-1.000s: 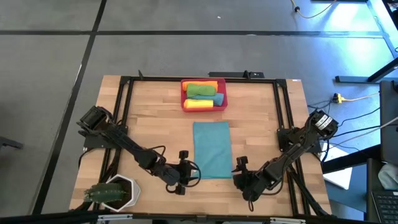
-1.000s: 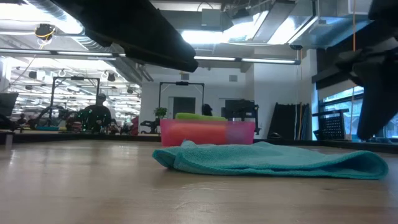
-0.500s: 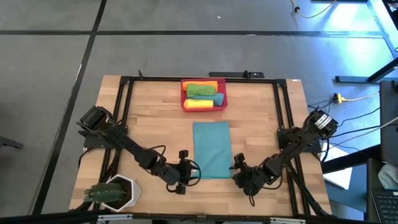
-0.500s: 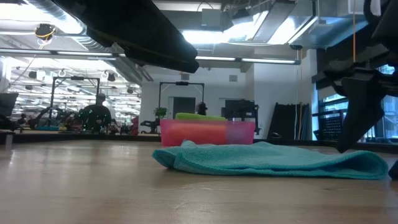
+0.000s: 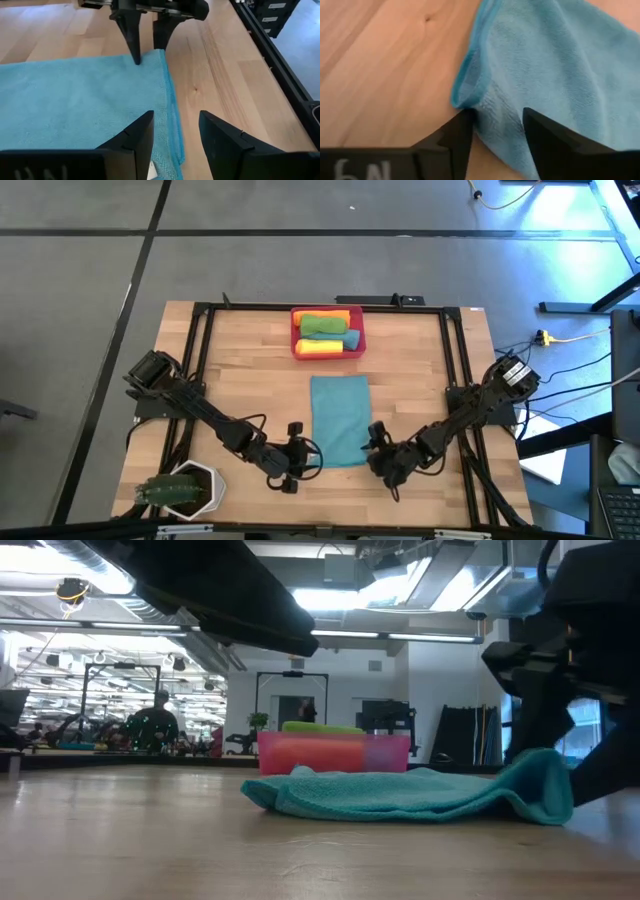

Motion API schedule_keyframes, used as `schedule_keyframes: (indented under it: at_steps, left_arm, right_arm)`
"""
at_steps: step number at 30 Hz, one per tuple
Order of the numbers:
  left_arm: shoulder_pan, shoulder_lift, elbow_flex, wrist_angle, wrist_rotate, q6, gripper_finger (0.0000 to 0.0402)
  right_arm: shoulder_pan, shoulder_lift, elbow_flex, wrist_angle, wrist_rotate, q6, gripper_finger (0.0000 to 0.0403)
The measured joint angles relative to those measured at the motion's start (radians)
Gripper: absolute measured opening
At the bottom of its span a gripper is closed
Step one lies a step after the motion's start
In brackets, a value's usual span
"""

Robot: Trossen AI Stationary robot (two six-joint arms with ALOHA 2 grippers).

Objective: Roll microfiber towels into tight, uniform cylinder then place into a basket
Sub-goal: Roll the blue microfiber cloth

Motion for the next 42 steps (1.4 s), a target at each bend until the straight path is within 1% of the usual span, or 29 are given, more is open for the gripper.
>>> schedule_keyframes:
  at_steps: [8, 12, 15, 19, 24, 31, 35, 38, 42]
  left_arm:
    - [0.0, 0.0, 0.0, -0.002, 0.024, 0.003, 0.0148]
    - [0.0, 0.0, 0.0, -0.031, 0.072, 0.024, 0.0148]
    - [-0.003, 0.006, 0.0, -0.053, 0.079, 0.05, 0.0148]
    - [-0.002, 0.016, 0.0, -0.057, 0.081, 0.025, 0.0151]
    - [-0.006, 0.016, 0.0, -0.064, 0.069, 0.078, 0.0172]
    - [-0.015, 0.055, 0.0, -0.072, 0.064, 0.082, 0.0216]
    - [-0.02, 0.084, 0.0, -0.072, 0.024, 0.101, 0.0236]
    - [-0.02, 0.114, 0.0, -0.068, 0.015, 0.107, 0.0246]
    - [-0.028, 0.165, 0.0, -0.047, 0.013, 0.109, 0.0248]
  right_arm:
    - [0.012, 0.0, 0.0, 0.001, -0.02, 0.012, 0.0086]
    - [0.022, -0.002, 0.0, 0.001, -0.023, 0.118, 0.0042]
    - [0.021, -0.007, 0.0, 0.0, -0.021, 0.225, 0.0011]
    - [0.015, -0.017, 0.0, -0.001, -0.016, 0.324, 0.0009]
    - [-0.002, -0.066, 0.0, 0.0, -0.004, 0.392, 0.0005]
    - [-0.037, -0.171, 0.0, -0.001, 0.019, 0.401, 0.0004]
    - [-0.063, -0.198, 0.001, -0.005, 0.019, 0.41, 0.0003]
    - [-0.084, -0.2, 0.001, -0.012, 0.018, 0.428, 0.0003]
    - [-0.108, -0.198, 0.001, -0.025, 0.01, 0.454, 0.0003]
